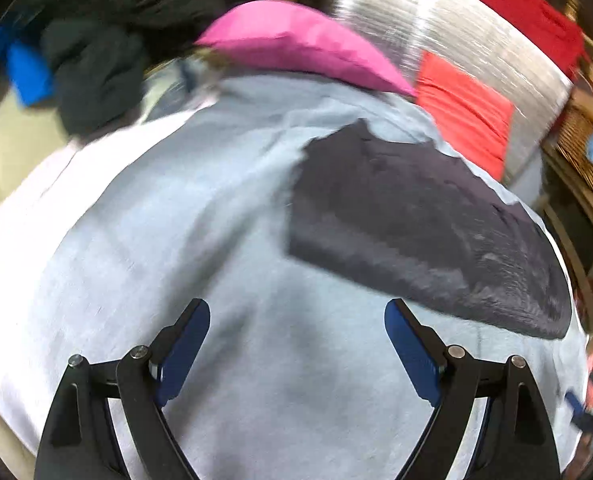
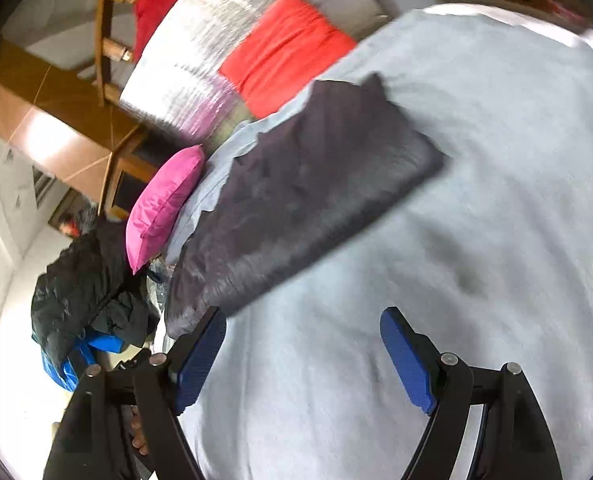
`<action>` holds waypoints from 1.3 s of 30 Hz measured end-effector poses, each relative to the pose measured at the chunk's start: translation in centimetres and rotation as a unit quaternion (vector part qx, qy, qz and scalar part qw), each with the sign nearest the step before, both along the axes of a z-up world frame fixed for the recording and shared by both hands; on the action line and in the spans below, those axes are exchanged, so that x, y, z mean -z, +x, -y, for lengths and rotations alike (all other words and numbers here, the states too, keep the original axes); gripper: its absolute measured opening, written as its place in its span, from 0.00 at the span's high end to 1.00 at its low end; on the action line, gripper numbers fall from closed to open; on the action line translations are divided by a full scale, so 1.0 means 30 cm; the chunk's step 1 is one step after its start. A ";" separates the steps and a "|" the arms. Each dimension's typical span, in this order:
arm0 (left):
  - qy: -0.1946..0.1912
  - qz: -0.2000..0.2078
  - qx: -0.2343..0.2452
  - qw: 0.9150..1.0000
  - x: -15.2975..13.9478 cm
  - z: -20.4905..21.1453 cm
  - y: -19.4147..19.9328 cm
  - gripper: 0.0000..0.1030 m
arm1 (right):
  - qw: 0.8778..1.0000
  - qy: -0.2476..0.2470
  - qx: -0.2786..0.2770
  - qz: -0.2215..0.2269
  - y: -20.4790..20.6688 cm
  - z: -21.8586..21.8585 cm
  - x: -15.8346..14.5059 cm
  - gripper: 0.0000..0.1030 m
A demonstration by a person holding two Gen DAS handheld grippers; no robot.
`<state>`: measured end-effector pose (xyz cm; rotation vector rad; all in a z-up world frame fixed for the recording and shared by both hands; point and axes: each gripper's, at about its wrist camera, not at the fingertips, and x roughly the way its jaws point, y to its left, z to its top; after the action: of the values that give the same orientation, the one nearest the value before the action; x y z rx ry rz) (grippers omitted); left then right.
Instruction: Fold large clothes
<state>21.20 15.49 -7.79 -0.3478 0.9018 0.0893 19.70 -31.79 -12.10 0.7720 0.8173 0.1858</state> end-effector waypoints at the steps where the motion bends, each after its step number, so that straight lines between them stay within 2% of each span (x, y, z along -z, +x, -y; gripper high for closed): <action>1: -0.006 -0.003 -0.006 1.000 0.007 -0.010 -0.001 0.13 | 1.000 0.002 0.004 -0.002 -0.022 0.014 0.010 0.20; 4: -0.025 -0.011 -0.029 0.999 0.022 -0.046 -0.023 0.13 | 1.000 0.009 0.017 -0.003 -0.071 0.056 0.031 0.20; 9: -0.029 -0.007 -0.032 0.999 0.014 -0.046 -0.019 0.13 | 1.000 0.012 0.025 0.000 -0.080 0.105 0.039 0.20; 13: -0.031 0.007 -0.037 0.999 0.018 -0.044 -0.018 0.13 | 1.000 0.000 0.021 0.020 -0.099 0.105 0.050 0.20; 16: -0.015 0.011 -0.038 0.999 0.033 -0.033 -0.020 0.13 | 0.997 -0.051 0.025 0.052 -0.136 0.072 0.048 0.20; 21: 0.038 0.016 -0.037 0.998 0.055 0.008 -0.023 0.13 | 0.987 -0.130 0.013 0.096 -0.156 0.010 -0.010 0.20; 29: 0.092 0.030 -0.005 0.995 0.093 0.059 -0.052 0.13 | 0.986 -0.156 0.022 0.058 -0.145 -0.003 0.027 0.20; 34: 0.078 0.020 -0.007 0.997 0.129 0.041 -0.071 0.13 | 0.982 -0.177 0.044 0.044 -0.153 0.000 0.030 0.20; 39: 0.075 0.030 -0.013 0.997 0.124 0.034 -0.083 0.13 | 0.978 -0.200 0.053 0.035 -0.156 -0.013 0.036 0.20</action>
<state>18.72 14.46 -11.51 -0.2203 0.8258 0.1689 15.03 -31.40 -13.17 0.4244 0.7154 -0.0476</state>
